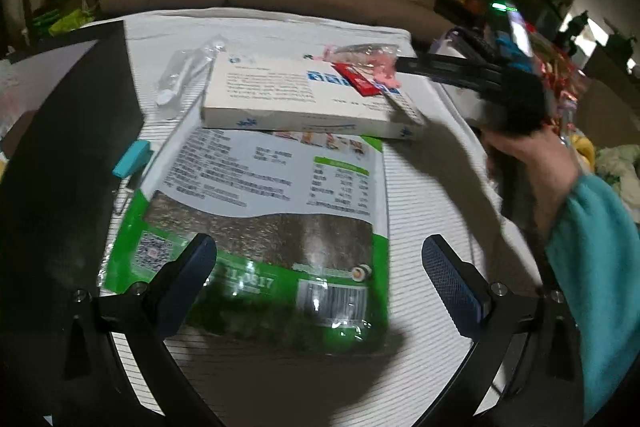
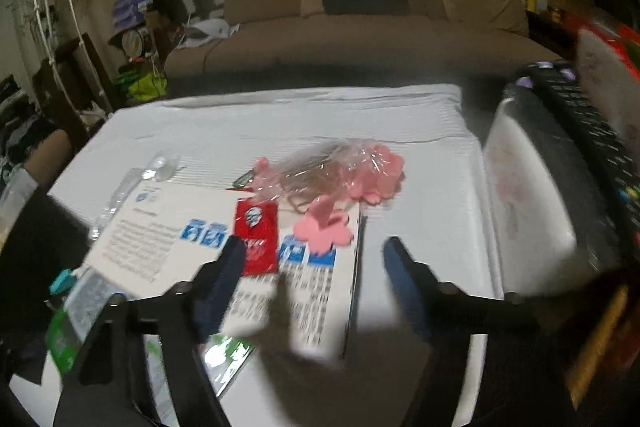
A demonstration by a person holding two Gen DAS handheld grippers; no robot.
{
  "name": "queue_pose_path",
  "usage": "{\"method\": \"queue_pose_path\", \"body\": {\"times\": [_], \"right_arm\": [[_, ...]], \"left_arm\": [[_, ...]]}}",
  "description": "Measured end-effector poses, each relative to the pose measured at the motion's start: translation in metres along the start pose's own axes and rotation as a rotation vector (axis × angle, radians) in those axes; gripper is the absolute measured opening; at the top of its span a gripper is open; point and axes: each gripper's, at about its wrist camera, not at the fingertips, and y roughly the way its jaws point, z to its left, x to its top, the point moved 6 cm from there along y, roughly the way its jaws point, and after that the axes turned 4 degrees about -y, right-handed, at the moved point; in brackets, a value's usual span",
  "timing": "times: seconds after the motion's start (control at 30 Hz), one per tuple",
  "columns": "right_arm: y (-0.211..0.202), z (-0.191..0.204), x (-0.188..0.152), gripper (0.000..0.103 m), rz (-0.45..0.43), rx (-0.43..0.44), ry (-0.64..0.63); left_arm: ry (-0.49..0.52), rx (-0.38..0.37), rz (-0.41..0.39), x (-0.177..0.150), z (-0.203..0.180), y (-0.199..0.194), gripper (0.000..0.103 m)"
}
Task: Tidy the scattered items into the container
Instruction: 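Grasp the pink flower clip beside the red KFC packet with the right gripper, then carry the pink clip into the box and release it onto the green plate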
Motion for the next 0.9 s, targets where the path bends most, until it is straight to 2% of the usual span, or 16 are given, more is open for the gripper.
{"method": "queue_pose_path", "body": {"times": [0.07,0.23,0.27,0.3,0.37,0.6,0.83,0.9], "right_arm": [[0.014,-0.003,0.003,0.064,0.009,-0.015,-0.02],[0.041,-0.006,0.008,0.052,0.034,-0.023,-0.068],[0.046,-0.006,0.007,0.044,0.04,-0.022,-0.075],[0.049,-0.006,0.007,0.029,0.045,-0.015,-0.079],[0.05,-0.003,0.006,0.015,0.037,0.011,-0.084],[0.03,0.008,0.003,0.013,0.018,0.061,-0.084],[-0.046,0.047,0.004,0.013,-0.038,0.23,-0.101],[-0.071,0.07,0.01,0.013,-0.053,0.293,-0.124]], "left_arm": [[0.005,-0.017,0.0,0.002,-0.002,0.001,0.103],[-0.029,-0.04,0.021,0.004,0.001,0.006,0.103],[-0.034,-0.04,0.027,0.004,0.002,0.007,0.103],[-0.037,-0.04,0.029,0.005,0.003,0.008,0.103],[-0.043,-0.033,0.028,0.006,0.006,0.01,0.103],[-0.1,-0.024,0.027,0.01,0.02,0.01,0.103],[-0.1,-0.032,-0.012,0.013,0.021,-0.005,0.103],[-0.097,-0.075,-0.06,0.018,0.017,-0.022,0.103]]}}
